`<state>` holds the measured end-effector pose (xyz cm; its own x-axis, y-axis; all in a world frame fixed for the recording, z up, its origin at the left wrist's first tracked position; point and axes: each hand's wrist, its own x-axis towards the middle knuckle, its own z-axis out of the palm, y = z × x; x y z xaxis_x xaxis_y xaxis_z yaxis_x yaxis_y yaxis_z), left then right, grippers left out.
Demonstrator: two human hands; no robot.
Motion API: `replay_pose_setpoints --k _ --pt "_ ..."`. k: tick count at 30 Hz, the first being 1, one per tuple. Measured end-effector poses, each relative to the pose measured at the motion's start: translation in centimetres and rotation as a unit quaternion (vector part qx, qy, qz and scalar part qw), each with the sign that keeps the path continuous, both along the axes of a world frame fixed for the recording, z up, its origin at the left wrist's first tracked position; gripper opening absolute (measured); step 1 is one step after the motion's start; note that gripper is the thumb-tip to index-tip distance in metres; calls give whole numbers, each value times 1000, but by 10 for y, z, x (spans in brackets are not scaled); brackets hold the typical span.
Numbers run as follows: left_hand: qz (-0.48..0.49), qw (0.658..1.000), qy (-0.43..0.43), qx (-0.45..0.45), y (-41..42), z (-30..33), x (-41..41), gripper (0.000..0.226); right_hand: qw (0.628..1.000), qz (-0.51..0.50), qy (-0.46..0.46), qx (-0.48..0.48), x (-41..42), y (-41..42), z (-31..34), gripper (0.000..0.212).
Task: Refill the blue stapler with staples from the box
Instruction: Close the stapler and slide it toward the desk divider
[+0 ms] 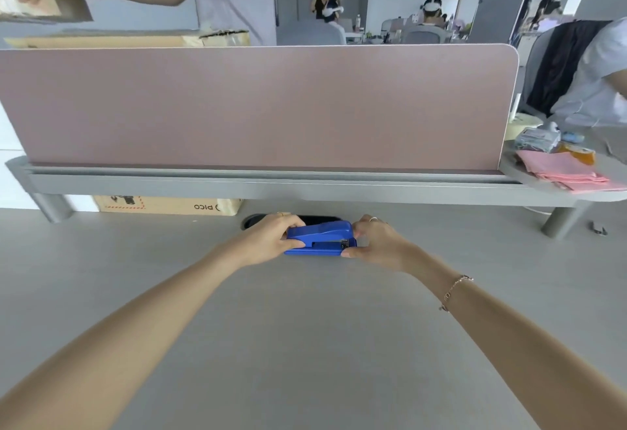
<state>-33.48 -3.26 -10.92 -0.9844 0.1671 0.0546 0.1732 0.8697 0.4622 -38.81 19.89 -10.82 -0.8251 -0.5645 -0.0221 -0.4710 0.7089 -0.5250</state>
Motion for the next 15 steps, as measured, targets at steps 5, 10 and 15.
replay_pose_setpoints --k 5,10,15 --pt "-6 1000 -1 -4 0 0 -13 18 999 -28 -24 -22 -9 -1 -5 32" --pt "0 1000 -6 14 -3 -5 -15 18 999 -25 -19 6 -15 -3 -9 29" --pt "4 1000 4 27 -3 -7 -14 17 999 -24 -16 22 -16 -6 -7 29"
